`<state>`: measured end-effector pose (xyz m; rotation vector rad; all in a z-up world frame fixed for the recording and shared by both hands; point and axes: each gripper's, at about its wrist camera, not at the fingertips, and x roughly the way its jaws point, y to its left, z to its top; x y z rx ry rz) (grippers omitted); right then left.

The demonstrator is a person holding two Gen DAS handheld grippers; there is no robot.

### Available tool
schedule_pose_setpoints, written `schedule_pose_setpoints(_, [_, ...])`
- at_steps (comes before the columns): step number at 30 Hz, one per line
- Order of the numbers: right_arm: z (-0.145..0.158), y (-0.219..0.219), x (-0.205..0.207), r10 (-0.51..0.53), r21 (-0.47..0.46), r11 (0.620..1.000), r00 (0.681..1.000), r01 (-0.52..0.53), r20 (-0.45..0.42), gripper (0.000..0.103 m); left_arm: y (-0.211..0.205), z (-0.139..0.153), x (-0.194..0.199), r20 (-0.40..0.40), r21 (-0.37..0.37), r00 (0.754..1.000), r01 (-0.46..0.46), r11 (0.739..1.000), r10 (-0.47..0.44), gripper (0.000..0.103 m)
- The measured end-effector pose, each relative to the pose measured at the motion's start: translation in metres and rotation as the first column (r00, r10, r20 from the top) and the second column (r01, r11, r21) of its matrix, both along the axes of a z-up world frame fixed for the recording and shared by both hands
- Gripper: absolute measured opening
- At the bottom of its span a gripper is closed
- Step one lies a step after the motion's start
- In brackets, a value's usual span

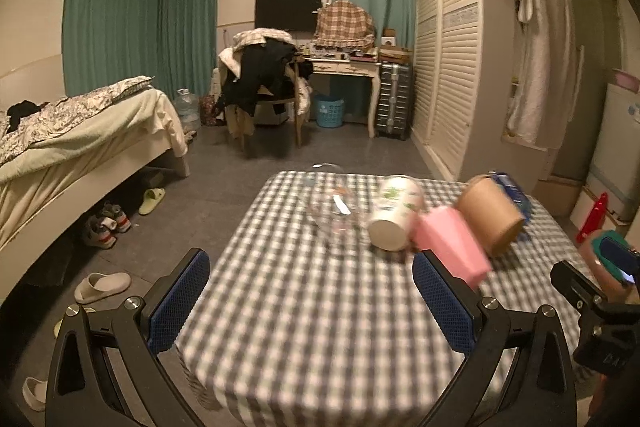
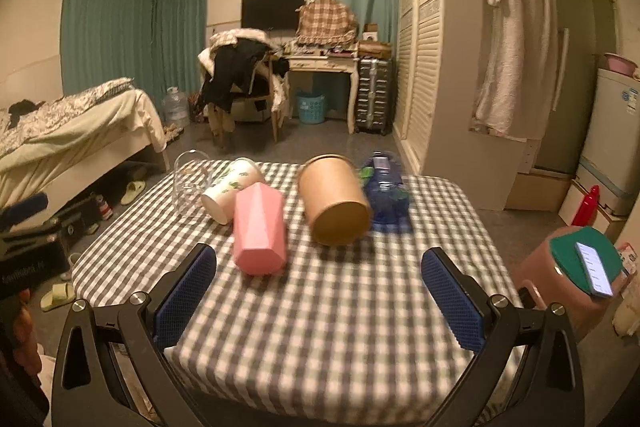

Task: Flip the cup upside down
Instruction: 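Reach the right tool to the pink hexagonal cup and grasp it, then carry the pink cup toward the left tool while the left tool closes on it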

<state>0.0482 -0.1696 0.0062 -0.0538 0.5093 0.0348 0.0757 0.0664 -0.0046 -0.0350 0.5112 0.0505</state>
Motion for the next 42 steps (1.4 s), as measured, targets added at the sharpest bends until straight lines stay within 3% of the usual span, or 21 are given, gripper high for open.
schedule_pose_setpoints(8, [-0.043,0.043,0.092,0.047,-0.025,0.998,0.994,-0.050,-0.103,0.102,0.040,-0.043,0.040,-0.109,-0.037,0.993,-0.057,0.998,0.052,0.103])
schedule_pose_setpoints(15, [-0.073,0.059,0.150,0.046,-0.032,0.998,0.980,-0.053,-0.194,0.096,0.040,-0.060,0.053,-0.151,-0.034,0.987,-0.054,0.998,0.048,0.103])
schedule_pose_setpoints(19, [-0.083,0.059,0.169,0.052,-0.001,0.999,0.961,-0.055,-0.271,0.075,0.033,-0.063,0.058,-0.160,-0.042,0.987,-0.028,0.999,0.021,0.103])
schedule_pose_setpoints(22, [-0.084,0.057,0.172,0.034,-0.025,0.999,0.959,-0.043,-0.280,0.062,0.028,-0.062,0.057,-0.159,-0.035,0.987,-0.018,0.999,0.012,0.103])
schedule_pose_setpoints(33, [-0.066,0.048,0.100,-0.001,-0.018,1.000,0.963,-0.004,-0.269,0.061,0.023,-0.060,0.042,-0.150,-0.042,0.989,0.001,0.999,-0.007,0.103])
schedule_pose_setpoints(42, [-0.083,0.048,0.071,-0.025,-0.017,1.000,0.956,0.020,-0.291,0.061,0.014,-0.066,0.026,-0.145,0.020,0.989,0.010,1.000,-0.007,0.103])
